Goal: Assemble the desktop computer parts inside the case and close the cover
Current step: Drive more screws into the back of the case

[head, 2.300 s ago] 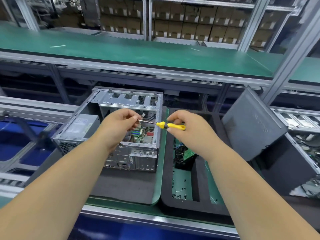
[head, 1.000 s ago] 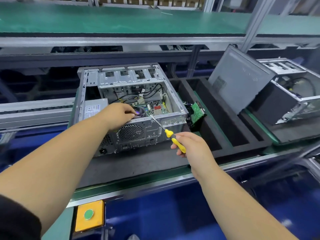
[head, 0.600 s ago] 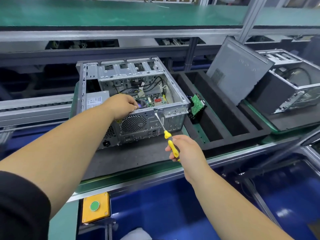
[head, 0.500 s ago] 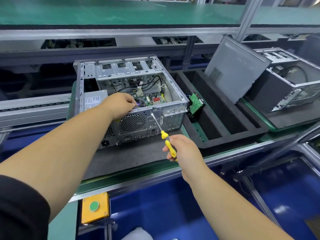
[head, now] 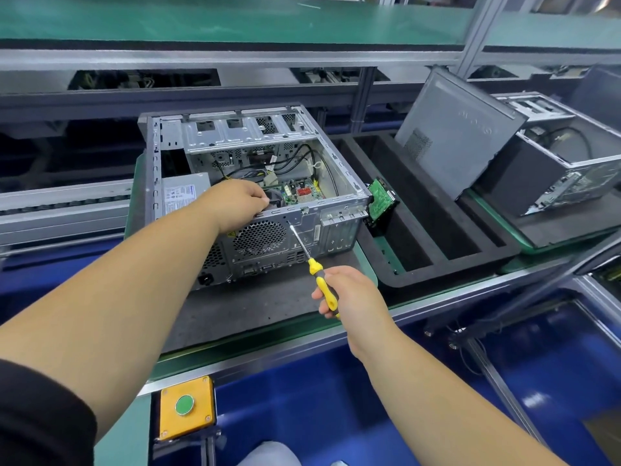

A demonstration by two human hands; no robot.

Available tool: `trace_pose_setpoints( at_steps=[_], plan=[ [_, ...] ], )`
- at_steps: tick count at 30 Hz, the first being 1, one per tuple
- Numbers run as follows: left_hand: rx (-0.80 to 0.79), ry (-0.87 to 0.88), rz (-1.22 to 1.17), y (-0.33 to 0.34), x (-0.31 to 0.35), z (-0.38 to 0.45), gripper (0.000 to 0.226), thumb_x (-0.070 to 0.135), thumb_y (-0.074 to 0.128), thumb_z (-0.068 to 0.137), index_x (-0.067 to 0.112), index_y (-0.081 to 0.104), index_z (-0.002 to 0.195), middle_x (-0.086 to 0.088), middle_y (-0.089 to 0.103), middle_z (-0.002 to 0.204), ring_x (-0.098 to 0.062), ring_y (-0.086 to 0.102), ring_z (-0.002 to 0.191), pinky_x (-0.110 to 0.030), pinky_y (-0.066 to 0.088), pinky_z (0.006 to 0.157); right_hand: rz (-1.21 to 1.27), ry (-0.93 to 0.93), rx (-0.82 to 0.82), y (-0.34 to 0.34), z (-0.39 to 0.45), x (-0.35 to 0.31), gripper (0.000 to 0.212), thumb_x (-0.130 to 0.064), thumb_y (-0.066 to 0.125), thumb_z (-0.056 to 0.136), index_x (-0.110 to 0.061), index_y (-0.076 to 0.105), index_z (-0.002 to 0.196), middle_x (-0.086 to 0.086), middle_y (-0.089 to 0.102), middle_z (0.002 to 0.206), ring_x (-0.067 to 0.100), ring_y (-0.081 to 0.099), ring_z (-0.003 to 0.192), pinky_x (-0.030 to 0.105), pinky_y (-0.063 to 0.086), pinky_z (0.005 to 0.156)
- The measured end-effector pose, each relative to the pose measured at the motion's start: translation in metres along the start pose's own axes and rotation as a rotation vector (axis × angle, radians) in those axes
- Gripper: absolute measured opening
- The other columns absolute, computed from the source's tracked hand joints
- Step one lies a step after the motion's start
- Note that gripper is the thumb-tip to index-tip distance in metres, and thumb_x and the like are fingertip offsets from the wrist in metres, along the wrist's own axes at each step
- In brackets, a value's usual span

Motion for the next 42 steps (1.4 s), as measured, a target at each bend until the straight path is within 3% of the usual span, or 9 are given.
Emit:
trace_pose_setpoints(
  at_steps=[3, 8, 13, 18, 27, 29, 36, 39, 42],
  plan=[
    [-0.008, 0.002, -0.013, 0.001, 0.000, 0.000, 0.022, 0.036, 0.054, 0.094, 0.033, 0.065, 0.076, 0.015, 0.058, 0.064, -0.008, 0.052, 0.062, -0.024, 0.038, 0.060, -0.016, -0.008, -0.010, -0.002, -0.001, -0.003, 0.019, -0.017, 0.047, 0.101, -0.023, 0.062, 0.089, -0.001, 0.066, 0.067, 0.010, 0.055, 0.052, 0.025, 0.049, 0.056],
    [-0.017, 0.033, 0.041, 0.000, 0.004, -0.001, 0.020, 0.036, 0.051, 0.096, 0.035, 0.063, 0.079, 0.013, 0.061, 0.071, -0.009, 0.054, 0.067, -0.025, 0.038, 0.062, -0.014, -0.025, -0.011, -0.001, -0.003, -0.003, 0.019, -0.017, 0.047, 0.102, -0.022, 0.061, 0.090, 0.001, 0.066, 0.071, 0.011, 0.055, 0.054, 0.026, 0.049, 0.057],
    [-0.027, 0.028, 0.019, 0.002, 0.005, -0.002, 0.025, 0.033, 0.051, 0.096, 0.032, 0.062, 0.073, 0.016, 0.050, 0.051, -0.008, 0.047, 0.054, -0.023, 0.035, 0.057, 0.000, -0.020, -0.014, 0.001, -0.003, 0.000, 0.018, -0.018, 0.048, 0.101, -0.023, 0.062, 0.091, -0.003, 0.066, 0.064, 0.006, 0.056, 0.048, 0.023, 0.048, 0.052],
    [-0.039, 0.028, -0.051, 0.001, 0.007, -0.005, 0.027, 0.030, 0.053, 0.094, 0.030, 0.062, 0.069, 0.016, 0.051, 0.047, -0.009, 0.044, 0.052, -0.024, 0.036, 0.057, -0.007, -0.002, -0.010, 0.003, 0.001, -0.001, 0.018, -0.019, 0.049, 0.101, -0.025, 0.061, 0.088, -0.009, 0.063, 0.053, 0.001, 0.055, 0.040, 0.019, 0.048, 0.047],
    [-0.097, 0.004, -0.119, 0.002, 0.010, -0.006, 0.028, 0.028, 0.053, 0.095, 0.016, 0.061, 0.071, 0.016, 0.047, 0.041, -0.005, 0.034, 0.036, -0.024, 0.034, 0.054, 0.020, 0.009, -0.012, 0.007, 0.003, -0.003, 0.018, -0.020, 0.049, 0.101, -0.024, 0.062, 0.090, -0.003, 0.066, 0.063, 0.005, 0.056, 0.045, 0.020, 0.047, 0.047],
    [-0.098, 0.009, -0.122, 0.002, 0.011, -0.005, 0.026, 0.028, 0.053, 0.096, 0.011, 0.062, 0.077, 0.020, 0.051, 0.043, -0.004, 0.034, 0.035, -0.024, 0.034, 0.055, 0.031, 0.012, -0.009, 0.008, 0.004, -0.004, 0.018, -0.020, 0.049, 0.101, -0.024, 0.062, 0.090, -0.005, 0.065, 0.058, 0.003, 0.055, 0.043, 0.018, 0.046, 0.045],
    [-0.088, 0.021, -0.092, 0.002, 0.011, -0.004, 0.031, 0.033, 0.055, 0.096, 0.028, 0.060, 0.066, 0.018, 0.049, 0.043, -0.010, 0.043, 0.053, -0.025, 0.036, 0.060, -0.017, 0.078, -0.010, 0.013, 0.005, -0.007, 0.020, -0.019, 0.048, 0.102, -0.022, 0.061, 0.088, 0.000, 0.065, 0.065, 0.009, 0.056, 0.048, 0.021, 0.046, 0.045],
    [-0.093, 0.017, -0.106, 0.002, 0.011, -0.005, 0.032, 0.033, 0.055, 0.096, 0.027, 0.059, 0.065, 0.017, 0.046, 0.040, -0.011, 0.041, 0.050, -0.026, 0.035, 0.059, 0.101, 0.187, -0.024, 0.017, 0.000, -0.008, 0.021, -0.018, 0.047, 0.102, -0.015, 0.063, 0.089, 0.002, 0.063, 0.054, 0.011, 0.052, 0.049, 0.023, 0.047, 0.050],
    [-0.091, 0.015, -0.103, 0.002, 0.011, -0.005, 0.028, 0.033, 0.054, 0.096, 0.024, 0.061, 0.070, 0.013, 0.047, 0.048, -0.014, 0.041, 0.051, -0.027, 0.037, 0.060, 0.396, 0.297, -0.052, 0.022, -0.011, -0.004, 0.024, -0.017, 0.049, 0.102, -0.007, 0.067, 0.089, 0.004, 0.060, 0.049, 0.010, 0.046, 0.045, 0.021, 0.043, 0.048]
  ],
)
Point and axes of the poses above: each hand's wrist, its own z-axis towards the middle knuckle, its own y-axis out of the palm, x = y × z, the point moved 5 cm from there along z, towards the middle knuckle
